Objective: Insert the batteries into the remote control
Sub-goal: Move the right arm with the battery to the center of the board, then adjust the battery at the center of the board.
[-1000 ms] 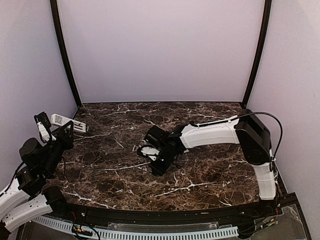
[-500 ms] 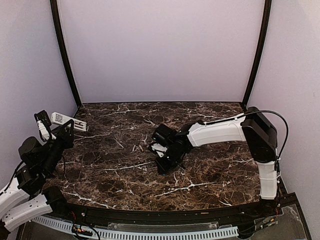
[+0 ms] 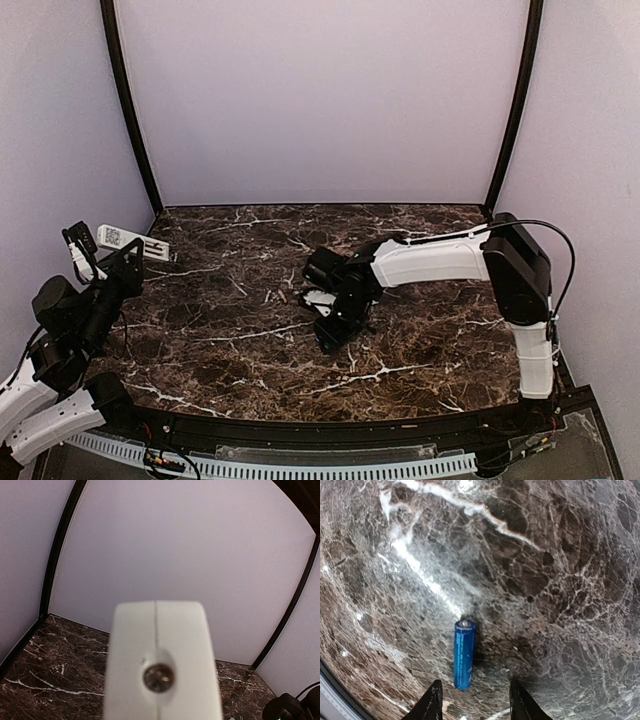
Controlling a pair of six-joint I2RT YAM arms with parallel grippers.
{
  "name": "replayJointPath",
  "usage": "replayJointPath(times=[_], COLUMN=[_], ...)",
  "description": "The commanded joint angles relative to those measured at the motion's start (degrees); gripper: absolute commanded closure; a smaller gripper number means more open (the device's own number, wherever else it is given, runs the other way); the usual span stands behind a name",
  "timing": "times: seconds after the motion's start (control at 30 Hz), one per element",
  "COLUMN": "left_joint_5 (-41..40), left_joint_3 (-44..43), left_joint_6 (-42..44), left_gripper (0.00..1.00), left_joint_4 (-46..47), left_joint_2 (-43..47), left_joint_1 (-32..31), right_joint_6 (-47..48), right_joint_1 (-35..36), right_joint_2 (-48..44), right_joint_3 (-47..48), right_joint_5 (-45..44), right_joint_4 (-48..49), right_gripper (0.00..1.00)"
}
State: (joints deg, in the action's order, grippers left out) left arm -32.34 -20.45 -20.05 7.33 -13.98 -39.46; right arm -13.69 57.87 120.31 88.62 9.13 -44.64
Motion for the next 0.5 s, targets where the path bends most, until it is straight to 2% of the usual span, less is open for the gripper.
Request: replayJointPath(times=[0.0,0.2,0.33,0.47], left_joint_5=[0.6,2.3,3.5,3.5], left_joint_3=[-1.8,-2.1,-2.8,-3.2], left_joint_6=[0.8,1.3,1.8,2.1], left_gripper=[1.00,1.00,1.00,1.00], left_joint_4=[0.1,-0.6,-1.7,-2.3], left_joint_2=[-0.7,-0.7,-0.4,-0.2], left_joint_1=[0.3,0.3,0.3,0.3], right_joint_6=[6.4,12.3,25.4,44.7], right_joint_1=[-0.6,-0.5,-0.4,-0.5], right_joint_2=[-0.7,-0.9,-3.3,-7.2], right_joint_3=[3.6,6.3,6.1,1.2], right_joint_5=[-3.8,-3.4,-2.8,0.5], right_joint_4=[-7.3,-7.8,-5.0,2.5], right_gripper=[0.56,0.53,0.53,0.49])
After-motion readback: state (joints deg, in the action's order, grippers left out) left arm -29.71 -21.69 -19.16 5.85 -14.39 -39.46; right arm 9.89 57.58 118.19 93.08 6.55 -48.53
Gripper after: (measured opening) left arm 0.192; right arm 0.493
